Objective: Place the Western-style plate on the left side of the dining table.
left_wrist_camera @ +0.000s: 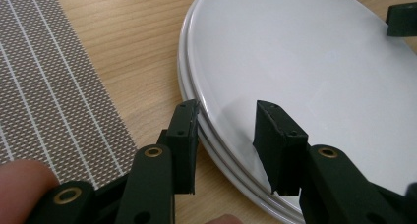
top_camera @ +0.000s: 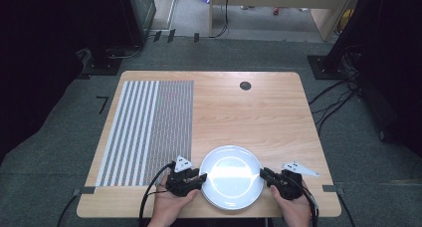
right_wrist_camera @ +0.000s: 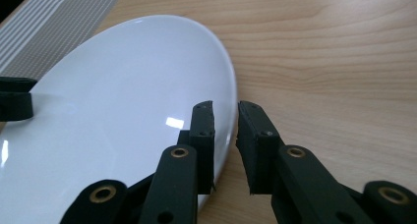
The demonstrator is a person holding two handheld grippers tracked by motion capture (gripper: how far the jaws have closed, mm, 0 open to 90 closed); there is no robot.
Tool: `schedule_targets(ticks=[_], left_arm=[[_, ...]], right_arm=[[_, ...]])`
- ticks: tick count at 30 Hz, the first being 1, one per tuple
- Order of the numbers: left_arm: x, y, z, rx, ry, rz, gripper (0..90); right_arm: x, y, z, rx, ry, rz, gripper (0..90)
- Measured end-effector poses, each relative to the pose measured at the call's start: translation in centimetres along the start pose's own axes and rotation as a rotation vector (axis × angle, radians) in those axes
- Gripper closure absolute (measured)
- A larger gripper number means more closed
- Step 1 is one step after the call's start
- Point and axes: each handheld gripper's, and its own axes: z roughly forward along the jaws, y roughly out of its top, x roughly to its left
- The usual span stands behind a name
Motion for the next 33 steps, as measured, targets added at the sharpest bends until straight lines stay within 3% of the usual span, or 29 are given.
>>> schedule_targets(ticks=[10, 12, 19, 20, 21, 22, 23, 25, 29, 33], left_arm=[[0.2, 0.0, 0.0, -0.001, -0.019, -0.014, 58.5], [0.7, 0.0, 0.0, -0.007, -0.06, -0.063, 56.5], [1.3, -0.1, 0.1, -0.001, -0.101, -0.113, 53.4], [1.5, -0.1, 0.1, 0.0, -0.122, -0.131, 52.3], [2.3, 0.0, 0.1, -0.006, -0.175, -0.189, 51.8], [2.3, 0.0, 0.1, -0.006, -0.175, -0.189, 51.8], [3.0, -0.1, 0.0, -0.012, -0.219, -0.244, 51.9], [3.3, -0.1, 0.0, -0.015, -0.233, -0.268, 52.1], [3.4, -0.2, 0.1, -0.011, -0.249, -0.282, 54.6], [3.2, -0.1, 0.1, -0.01, -0.231, -0.272, 55.0]], right_arm=[[-0.6, -0.2, 0.0, -0.024, 0.041, 0.083, 81.4], [-0.8, -0.2, -0.2, -0.029, 0.053, 0.096, 82.0], [-1.0, -0.2, -0.3, -0.035, 0.067, 0.114, 82.1], [-1.0, -0.2, -0.3, -0.036, 0.069, 0.115, 82.0], [-1.0, -0.2, -0.3, -0.038, 0.071, 0.115, 81.9], [-1.0, -0.2, -0.3, -0.038, 0.071, 0.115, 81.9], [-1.1, -0.1, -0.3, -0.045, 0.078, 0.122, 81.8], [-1.1, -0.1, -0.3, -0.046, 0.081, 0.123, 81.7], [-1.1, -0.1, -0.4, -0.049, 0.083, 0.127, 81.7], [-1.2, -0.1, -0.4, -0.049, 0.086, 0.132, 81.7]])
